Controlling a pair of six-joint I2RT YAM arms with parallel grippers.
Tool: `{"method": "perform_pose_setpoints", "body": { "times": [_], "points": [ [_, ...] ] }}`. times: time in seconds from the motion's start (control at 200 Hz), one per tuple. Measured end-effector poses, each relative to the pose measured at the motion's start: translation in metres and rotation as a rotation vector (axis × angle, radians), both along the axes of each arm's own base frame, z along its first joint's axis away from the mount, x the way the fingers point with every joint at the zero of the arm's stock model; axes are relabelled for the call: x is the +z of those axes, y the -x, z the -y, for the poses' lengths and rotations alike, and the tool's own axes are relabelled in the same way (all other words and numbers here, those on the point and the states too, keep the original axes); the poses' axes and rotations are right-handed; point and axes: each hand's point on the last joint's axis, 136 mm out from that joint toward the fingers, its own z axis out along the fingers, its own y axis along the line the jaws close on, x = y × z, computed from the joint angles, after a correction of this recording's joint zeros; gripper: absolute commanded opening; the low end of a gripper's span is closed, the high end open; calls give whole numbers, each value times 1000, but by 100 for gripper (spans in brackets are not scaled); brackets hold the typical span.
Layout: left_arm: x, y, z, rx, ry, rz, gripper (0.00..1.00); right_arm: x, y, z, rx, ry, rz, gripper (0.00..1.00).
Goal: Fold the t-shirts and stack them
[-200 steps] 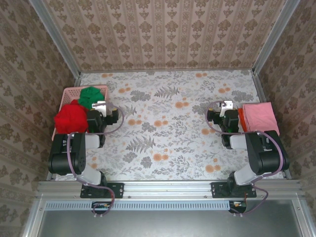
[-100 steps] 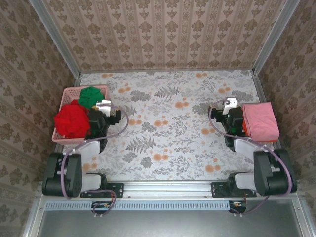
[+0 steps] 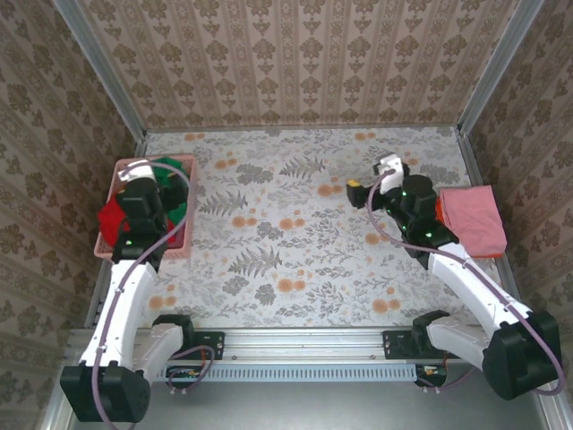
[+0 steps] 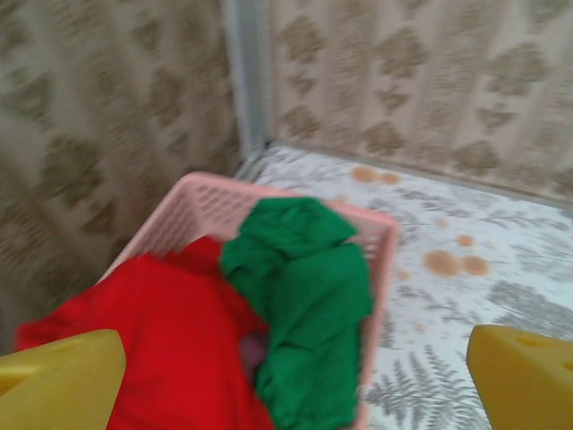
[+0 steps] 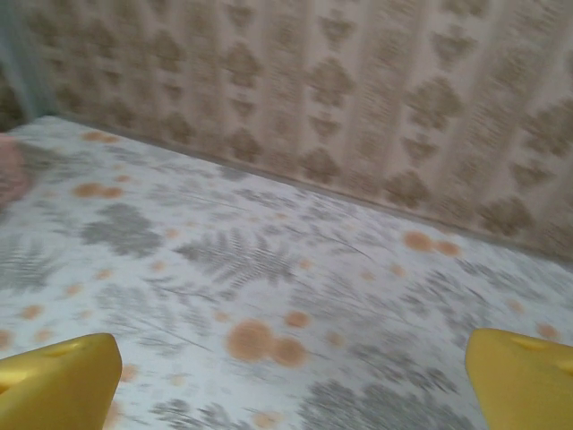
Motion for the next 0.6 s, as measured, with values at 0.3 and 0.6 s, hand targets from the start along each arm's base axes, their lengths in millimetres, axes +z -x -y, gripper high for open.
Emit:
{"method": "perform_pose_setpoints", "body": {
  "times": [0.3,0.6],
  "points": [
    [-78,11,-74,305,269,-287,100,19,19,-116,288,34,6,100],
    [-160,5,-81,443,477,-522,70,5,25,-144,353,82,-23,100]
  ]
}}
